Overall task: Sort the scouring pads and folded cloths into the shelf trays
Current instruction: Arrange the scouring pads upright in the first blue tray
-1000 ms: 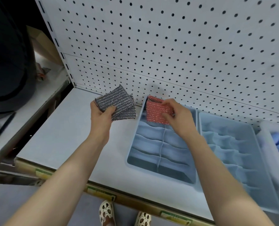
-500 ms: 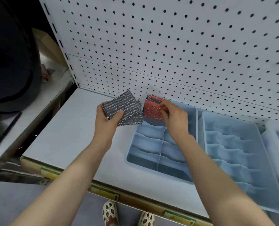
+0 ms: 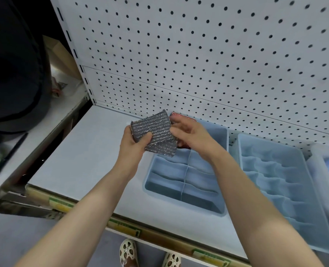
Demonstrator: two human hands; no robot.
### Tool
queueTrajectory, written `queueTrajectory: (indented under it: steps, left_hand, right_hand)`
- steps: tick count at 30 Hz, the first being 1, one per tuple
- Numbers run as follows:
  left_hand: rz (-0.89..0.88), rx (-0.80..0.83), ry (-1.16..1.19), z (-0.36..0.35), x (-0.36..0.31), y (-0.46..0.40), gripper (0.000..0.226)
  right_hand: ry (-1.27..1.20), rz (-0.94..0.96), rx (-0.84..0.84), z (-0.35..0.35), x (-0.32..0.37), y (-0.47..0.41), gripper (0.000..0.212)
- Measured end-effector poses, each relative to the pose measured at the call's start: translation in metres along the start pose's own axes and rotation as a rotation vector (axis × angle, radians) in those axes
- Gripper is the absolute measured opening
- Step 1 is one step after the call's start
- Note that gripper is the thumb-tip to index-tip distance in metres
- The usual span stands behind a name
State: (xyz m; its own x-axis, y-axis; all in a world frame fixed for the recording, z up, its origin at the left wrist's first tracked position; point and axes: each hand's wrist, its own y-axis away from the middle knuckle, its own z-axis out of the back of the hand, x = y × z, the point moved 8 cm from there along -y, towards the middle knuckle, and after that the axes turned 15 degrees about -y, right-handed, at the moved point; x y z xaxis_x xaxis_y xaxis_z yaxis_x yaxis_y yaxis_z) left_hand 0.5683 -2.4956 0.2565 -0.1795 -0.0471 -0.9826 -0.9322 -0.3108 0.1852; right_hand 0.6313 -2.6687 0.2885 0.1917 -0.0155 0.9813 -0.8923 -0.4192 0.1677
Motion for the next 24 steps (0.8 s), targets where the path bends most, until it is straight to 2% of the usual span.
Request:
queueTrajectory:
  steps: [2, 6, 10, 11, 13, 18, 22, 24]
  left_hand:
    - [-0.001, -0.019, -0.008, 0.000, 0.001, -0.001, 0.022]
    - [0.017, -0.074, 0.018, 0.009, 0.004, -0.006, 0.020]
    - [0.020, -0.103, -0.002, 0.013, 0.006, -0.008, 0.021]
    - [0.018, -0.105, -0.015, 0.014, 0.007, -0.008, 0.021]
    - [0.021, -0.104, -0.037, 0.016, 0.010, -0.008, 0.018]
    - [0.031, -0.096, -0.063, 0.016, 0.015, -0.008, 0.019]
    - [0.022, -0.074, -0.082, 0.016, 0.016, -0.008, 0.021]
    - [0.023, -0.067, -0.093, 0.015, 0.017, -0.008, 0.021]
  right_hand:
    - [0.035, 0.010, -0.010, 0.004, 0.005, 0.002, 0.024]
    - [0.214, 0.096, -0.230, 0.043, 0.012, 0.006, 0.027]
    - [0.721, 0.312, -0.388, 0.059, 0.025, 0.014, 0.028]
    - [0.783, 0.357, -0.411, 0.058, 0.026, 0.017, 0.028]
    - [0.823, 0.411, -0.423, 0.051, 0.023, 0.021, 0.026]
    - [1.004, 0.401, -0.290, 0.014, -0.007, 0.011, 0.020]
    - [0.885, 0.508, -0.453, 0.024, 0.010, 0.011, 0.013]
    - [0.865, 0.486, -0.457, 0.025, 0.009, 0.008, 0.014]
